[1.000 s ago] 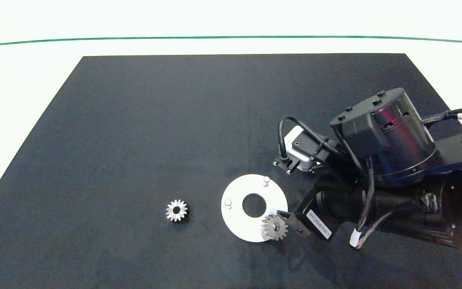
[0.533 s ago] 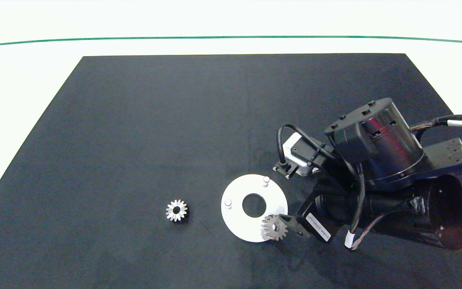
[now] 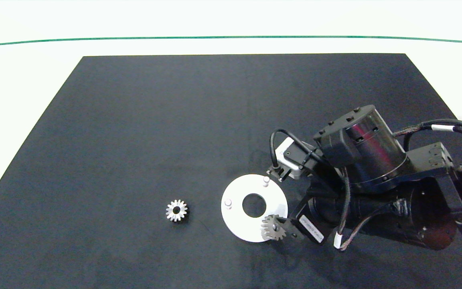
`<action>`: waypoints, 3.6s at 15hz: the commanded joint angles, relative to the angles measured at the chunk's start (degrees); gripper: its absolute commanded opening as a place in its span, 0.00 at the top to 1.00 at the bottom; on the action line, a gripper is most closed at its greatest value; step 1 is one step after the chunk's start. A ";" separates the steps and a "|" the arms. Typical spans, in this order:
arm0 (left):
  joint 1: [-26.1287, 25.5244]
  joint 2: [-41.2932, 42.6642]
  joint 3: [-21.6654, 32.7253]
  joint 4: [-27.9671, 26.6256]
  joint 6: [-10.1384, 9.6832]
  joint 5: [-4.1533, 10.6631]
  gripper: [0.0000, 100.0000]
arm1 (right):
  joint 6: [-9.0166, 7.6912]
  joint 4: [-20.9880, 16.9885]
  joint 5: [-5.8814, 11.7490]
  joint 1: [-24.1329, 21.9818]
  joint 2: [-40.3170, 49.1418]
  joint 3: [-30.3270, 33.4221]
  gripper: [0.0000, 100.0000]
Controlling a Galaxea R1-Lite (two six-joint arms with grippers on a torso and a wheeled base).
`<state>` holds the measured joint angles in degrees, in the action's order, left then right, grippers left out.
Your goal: Install three planetary gears onto the carrier pins
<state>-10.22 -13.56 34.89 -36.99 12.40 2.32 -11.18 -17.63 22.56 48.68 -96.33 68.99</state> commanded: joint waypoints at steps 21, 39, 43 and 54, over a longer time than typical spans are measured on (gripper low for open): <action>-1.47 2.92 0.18 -1.95 0.08 0.06 0.00 | 6.87 2.42 -12.37 -20.99 6.51 -4.04 0.00; -1.65 2.92 0.97 -2.04 0.08 0.06 0.00 | 6.52 11.65 -13.25 -20.64 -6.77 0.97 0.10; -1.74 2.83 0.88 -2.04 0.08 0.06 0.00 | 6.34 11.48 -13.07 -20.64 -6.50 0.89 0.18; -1.74 2.92 0.97 -2.04 0.08 0.06 0.00 | 5.55 11.39 -13.34 -21.43 -6.24 1.24 0.41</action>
<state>-11.96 -10.54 35.91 -38.83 12.45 2.32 -5.58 -6.19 9.14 27.34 -102.62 70.34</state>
